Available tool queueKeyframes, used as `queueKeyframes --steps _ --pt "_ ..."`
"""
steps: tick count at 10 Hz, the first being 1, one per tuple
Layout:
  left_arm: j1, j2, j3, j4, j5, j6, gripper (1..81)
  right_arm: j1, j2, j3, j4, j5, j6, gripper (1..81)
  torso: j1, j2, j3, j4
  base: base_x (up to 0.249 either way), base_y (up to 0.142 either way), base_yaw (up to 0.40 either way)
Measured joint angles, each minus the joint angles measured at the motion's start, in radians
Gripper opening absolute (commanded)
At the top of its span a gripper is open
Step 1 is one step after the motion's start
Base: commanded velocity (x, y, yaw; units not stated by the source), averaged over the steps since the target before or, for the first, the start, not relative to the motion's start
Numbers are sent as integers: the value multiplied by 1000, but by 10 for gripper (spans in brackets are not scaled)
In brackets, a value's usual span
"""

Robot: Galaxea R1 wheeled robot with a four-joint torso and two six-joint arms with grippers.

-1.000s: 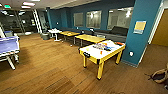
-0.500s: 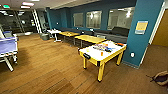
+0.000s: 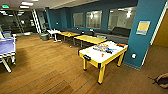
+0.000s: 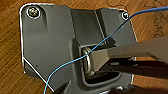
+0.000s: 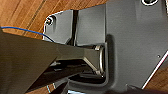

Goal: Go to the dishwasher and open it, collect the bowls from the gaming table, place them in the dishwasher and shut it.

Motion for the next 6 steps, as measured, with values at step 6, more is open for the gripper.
queueKeyframes --steps 6 --pt "0 0 0 0 -1 0 811 0 4 0 -6 0 0 811 0 0 0 0 152 0 0"
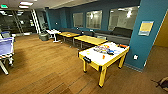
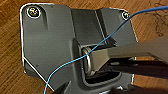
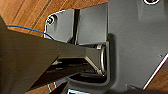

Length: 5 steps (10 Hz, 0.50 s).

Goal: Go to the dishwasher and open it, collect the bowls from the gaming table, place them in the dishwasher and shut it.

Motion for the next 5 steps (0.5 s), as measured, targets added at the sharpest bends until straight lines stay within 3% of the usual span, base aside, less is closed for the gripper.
queueKeyframes --steps 5 --pt "-3 0 0 0 -7 0 811 1 0 0 0 1 0 811 0 0 0 0 183 0 0"
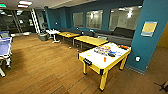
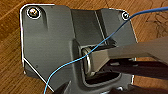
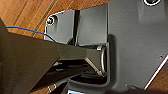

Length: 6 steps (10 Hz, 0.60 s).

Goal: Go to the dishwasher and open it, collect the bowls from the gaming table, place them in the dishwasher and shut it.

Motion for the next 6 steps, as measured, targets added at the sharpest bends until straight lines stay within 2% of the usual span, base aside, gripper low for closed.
queueKeyframes --steps 5,6 --pt "-3 0 0 0 -5 0 811 6 0 -1 0 0 0 811 0 0 0 0 173 0 0" --pt "-1 0 0 0 -4 0 811 4 1 -2 0 -1 0 811 0 0 0 0 151 62 0"
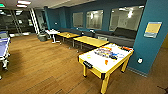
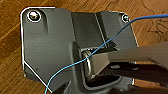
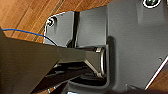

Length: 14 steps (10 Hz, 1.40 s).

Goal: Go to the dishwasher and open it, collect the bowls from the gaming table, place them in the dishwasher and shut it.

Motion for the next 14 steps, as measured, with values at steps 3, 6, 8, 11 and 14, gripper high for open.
queueKeyframes --steps 3,6,8,11,14 --pt "4 5 1 0 1 0 811 -2 -1 -5 0 -1 0 811 0 0 0 0 142 69 0" --pt "7 3 1 0 1 0 811 0 2 -6 0 -1 0 811 0 0 0 0 137 70 0" --pt "6 3 1 0 0 0 811 0 5 -6 0 0 0 811 -1 0 0 0 151 70 0" --pt "5 3 1 0 0 0 811 0 5 -6 0 0 0 811 -1 0 0 0 172 70 0" --pt "6 2 1 0 0 0 811 0 5 -6 0 0 0 811 -1 0 0 0 193 70 0"
